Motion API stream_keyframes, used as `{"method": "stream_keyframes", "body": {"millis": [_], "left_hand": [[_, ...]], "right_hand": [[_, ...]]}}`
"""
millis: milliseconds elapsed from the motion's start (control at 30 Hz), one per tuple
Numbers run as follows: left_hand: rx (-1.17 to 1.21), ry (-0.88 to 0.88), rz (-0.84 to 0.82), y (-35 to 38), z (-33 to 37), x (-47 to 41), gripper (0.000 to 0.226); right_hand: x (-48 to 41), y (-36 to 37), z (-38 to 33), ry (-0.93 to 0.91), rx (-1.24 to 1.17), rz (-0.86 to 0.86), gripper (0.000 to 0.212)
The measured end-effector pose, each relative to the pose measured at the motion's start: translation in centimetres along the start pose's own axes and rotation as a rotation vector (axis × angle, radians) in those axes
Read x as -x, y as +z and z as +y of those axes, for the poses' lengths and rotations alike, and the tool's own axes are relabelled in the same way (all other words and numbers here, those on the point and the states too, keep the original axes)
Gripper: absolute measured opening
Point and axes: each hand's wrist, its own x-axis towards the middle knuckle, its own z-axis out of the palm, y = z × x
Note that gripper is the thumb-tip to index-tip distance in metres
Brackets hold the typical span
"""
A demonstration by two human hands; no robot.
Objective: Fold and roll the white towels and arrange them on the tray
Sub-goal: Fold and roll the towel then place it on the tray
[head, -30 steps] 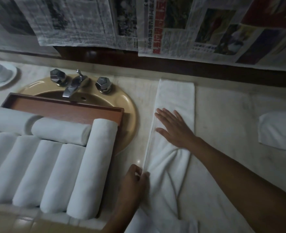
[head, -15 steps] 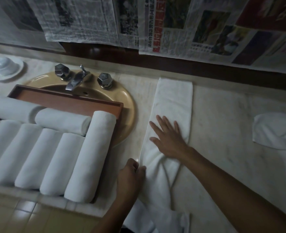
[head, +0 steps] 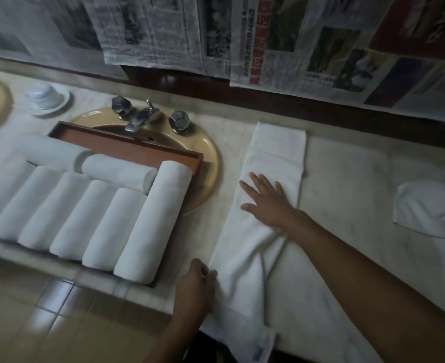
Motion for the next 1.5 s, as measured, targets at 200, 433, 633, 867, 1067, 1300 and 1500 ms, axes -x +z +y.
{"method": "stream_keyframes", "body": {"millis": [200,433,633,867,1067,1300,1500], "left_hand": [[-0.008,-0.009,-0.014,-0.4,0.3,0.4,0.021],[0.070,-0.101,-0.393,-1.6,0.6,1.1,0.019],[0.567,-0.202,-0.476,-1.8,-0.3,3.9,0.023],[0.415,-0.129,-0.373,-1.8,-3.0,6.0,0.017],[0.656,-0.109,-0.277,-1.7,-4.8,6.8,0.007],[0.105,-0.031,0.097,0.2,-6.0,7.7,0.011],[-0.137,0.130,0.151,0.0,-4.8,6.5,0.022]], "right_hand": [[5.1,2.5,-4.7,-0.101,0.011,0.216,0.069],[5.5,3.8,-4.3,-0.078,0.093,-0.018,0.078],[4.9,3.2,-2.4,-0.142,0.111,0.011,0.092],[4.7,3.0,-2.4,-0.144,0.088,0.000,0.080],[4.5,3.2,-2.3,-0.143,0.092,0.007,0.079],[5.7,2.9,-4.0,-0.046,0.081,0.015,0.076],[14.0,5.8,-6.7,0.147,-0.369,0.552,0.054]]}}
